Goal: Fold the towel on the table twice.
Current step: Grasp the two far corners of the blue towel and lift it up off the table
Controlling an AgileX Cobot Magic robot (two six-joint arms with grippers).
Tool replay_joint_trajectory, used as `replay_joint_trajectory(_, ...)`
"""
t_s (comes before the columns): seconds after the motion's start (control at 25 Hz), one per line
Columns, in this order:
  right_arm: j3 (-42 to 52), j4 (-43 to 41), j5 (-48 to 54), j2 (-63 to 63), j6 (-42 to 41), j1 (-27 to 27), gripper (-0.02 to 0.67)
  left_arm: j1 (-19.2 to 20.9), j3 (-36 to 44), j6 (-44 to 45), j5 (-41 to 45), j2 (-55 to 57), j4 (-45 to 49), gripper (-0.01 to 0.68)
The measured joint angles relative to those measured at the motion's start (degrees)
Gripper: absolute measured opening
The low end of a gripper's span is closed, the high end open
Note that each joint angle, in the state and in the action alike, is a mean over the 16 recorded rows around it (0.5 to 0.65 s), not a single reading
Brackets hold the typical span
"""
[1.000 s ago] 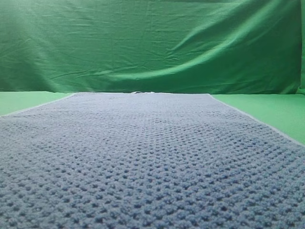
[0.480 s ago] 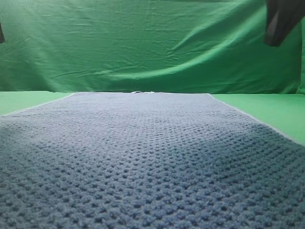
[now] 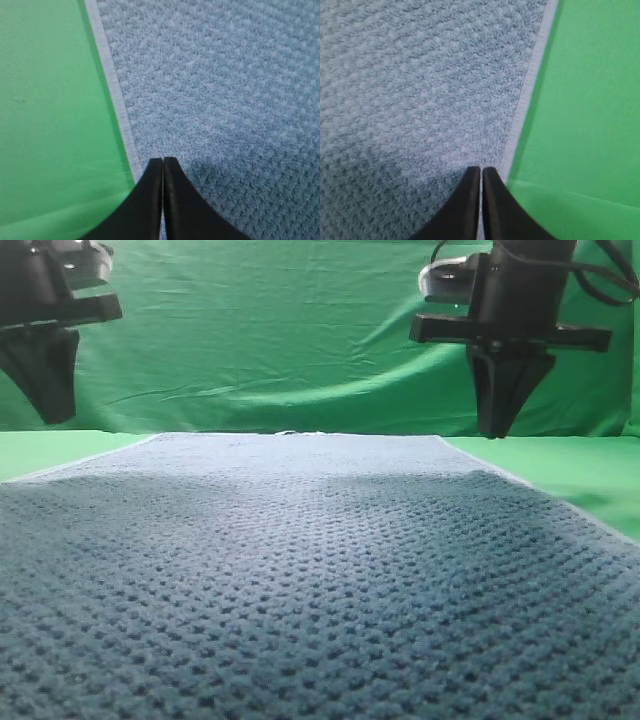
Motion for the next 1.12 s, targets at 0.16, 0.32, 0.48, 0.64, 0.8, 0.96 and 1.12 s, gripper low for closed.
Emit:
replay_joint_trajectory(0.16, -1.0, -0.1, -0.2, 2.2, 0.1, 0.0, 0.109, -0.8, -1.2, -0.4, 0.7, 2.1, 1.3, 0.056)
replay_joint_trajectory(0.32, -1.3, 0.1, -0.6, 2.9, 0.1, 0.0, 0.263, -1.0, -1.5, -1.3, 0.8, 3.0, 1.5, 0.197)
replay_joint_trajectory(0.48, -1.4, 0.6, -1.2, 3.0, 0.1, 0.0, 0.424, -1.0, -1.6, -3.1, 0.6, 3.2, 2.3, 0.358)
replay_joint_trajectory(0.64, -1.5, 1.2, -1.6, 3.5, 0.1, 0.0, 0.560, -1.0, -1.6, -5.2, 0.5, 3.6, 3.4, 0.516)
replay_joint_trajectory(0.8, -1.6, 1.5, -1.8, 4.2, -0.1, 0.0, 0.620, -1.0, -1.6, -7.5, 0.3, 4.4, 4.7, 0.624)
replay_joint_trajectory(0.96, -1.7, 1.4, -2.0, 5.1, -0.3, 0.0, 0.616, -1.0, -1.7, -9.1, -0.1, 5.5, 6.0, 0.644)
replay_joint_trajectory(1.12, -1.9, 1.0, -2.2, 6.1, -0.5, 0.0, 0.605, -1.1, -2.0, -9.6, -0.4, 6.7, 6.6, 0.643)
